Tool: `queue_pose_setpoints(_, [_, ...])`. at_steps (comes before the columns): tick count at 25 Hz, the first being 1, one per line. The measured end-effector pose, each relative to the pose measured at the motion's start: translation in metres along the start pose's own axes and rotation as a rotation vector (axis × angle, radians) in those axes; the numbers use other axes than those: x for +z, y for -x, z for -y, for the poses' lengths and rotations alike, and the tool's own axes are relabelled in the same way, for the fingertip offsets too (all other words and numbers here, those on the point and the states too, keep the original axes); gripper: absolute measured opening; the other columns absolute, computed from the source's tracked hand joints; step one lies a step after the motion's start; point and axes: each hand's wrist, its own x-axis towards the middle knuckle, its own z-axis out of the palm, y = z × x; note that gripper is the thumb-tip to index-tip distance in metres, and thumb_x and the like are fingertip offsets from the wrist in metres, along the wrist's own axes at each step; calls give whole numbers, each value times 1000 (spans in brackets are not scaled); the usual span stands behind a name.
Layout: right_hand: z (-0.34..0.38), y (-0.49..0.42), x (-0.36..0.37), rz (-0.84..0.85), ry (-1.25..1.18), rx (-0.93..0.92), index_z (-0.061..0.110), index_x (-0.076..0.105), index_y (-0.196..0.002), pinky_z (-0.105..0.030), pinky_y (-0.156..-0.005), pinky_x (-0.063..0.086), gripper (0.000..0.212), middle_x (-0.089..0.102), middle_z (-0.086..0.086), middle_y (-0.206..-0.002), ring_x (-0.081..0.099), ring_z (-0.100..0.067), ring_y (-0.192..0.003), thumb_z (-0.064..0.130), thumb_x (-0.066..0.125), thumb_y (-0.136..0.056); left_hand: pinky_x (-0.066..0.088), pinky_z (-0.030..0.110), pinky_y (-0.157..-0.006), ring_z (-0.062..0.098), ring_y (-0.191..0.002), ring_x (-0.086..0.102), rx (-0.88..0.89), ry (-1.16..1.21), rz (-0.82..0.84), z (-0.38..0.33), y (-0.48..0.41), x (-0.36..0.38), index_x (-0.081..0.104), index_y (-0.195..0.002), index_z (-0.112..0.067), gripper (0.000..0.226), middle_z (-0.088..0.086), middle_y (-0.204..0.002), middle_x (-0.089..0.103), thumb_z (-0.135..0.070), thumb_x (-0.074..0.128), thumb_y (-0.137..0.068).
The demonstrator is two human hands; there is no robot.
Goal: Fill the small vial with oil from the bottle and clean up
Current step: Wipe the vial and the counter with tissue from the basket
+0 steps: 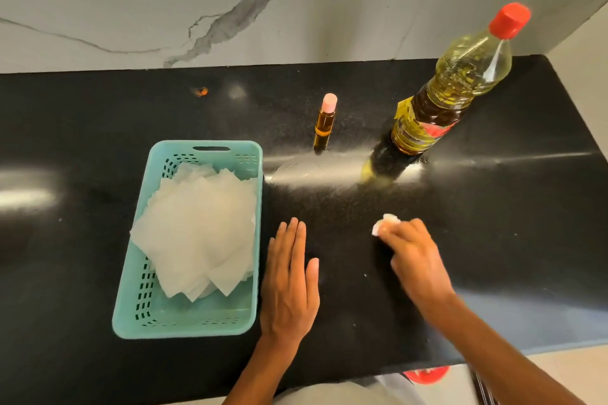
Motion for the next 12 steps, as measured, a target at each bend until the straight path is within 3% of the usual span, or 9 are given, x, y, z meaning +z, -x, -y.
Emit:
queue_pose_setpoints(3, [-5,-86,-13,-76,-28,376,3,71,-99,-38,-75,47,47,63,-15,-95,53,-33,-91,-21,55,-63,41,54,-115,26,-150,35,-48,47,-11,0,-2,-1,41,-151,-3,52,11,-158,42,-26,35,-105])
queue_pose_setpoints(5, [45,-81,5,8,-9,259,3,70,-102,-38,-77,48,44,64,-13,-98,51,-32,-91,-20,58,-66,39,53,-116,27,-150,36,-50,76,-18,1,-2,-2,42,-150,-2,51,12,-157,44,-25,35,-105])
queue_pose_setpoints(7, [66,-1,30,128,-6,2,10,66,-111,-29,-73,48,46,62,-6,-104,45,-22,-88,-13,62,-70,37,52,-118,26,-150,35,-52,89,-22,1,-1,-1,42,-150,-2,51,12,-157,44,-24,35,-105])
queue_pose_setpoints(9, [48,85,22,185,-42,-97,15,61,-118,-22,-77,47,39,58,0,-111,42,-16,-87,0,51,-83,35,51,-120,26,-150,34,-63,83,-26,2,-1,0,41,-151,-3,50,12,-157,44,-23,35,-105])
queue_pose_setpoints(10, [24,103,8,108,-26,-87,15,61,-118,-20,-79,43,39,56,0,-111,44,-17,-86,0,48,-84,34,51,-120,26,-150,34,-64,80,-24,2,-1,0,41,-151,-3,50,12,-157,44,-22,36,-105])
queue_pose_setpoints(12, [-36,82,-21,-16,101,185,13,67,-111,-23,-76,39,45,58,-6,-100,52,-28,-84,-10,55,-75,34,50,-121,26,-150,35,-60,84,-19,1,0,0,42,-150,-3,49,12,-156,45,-22,35,-105])
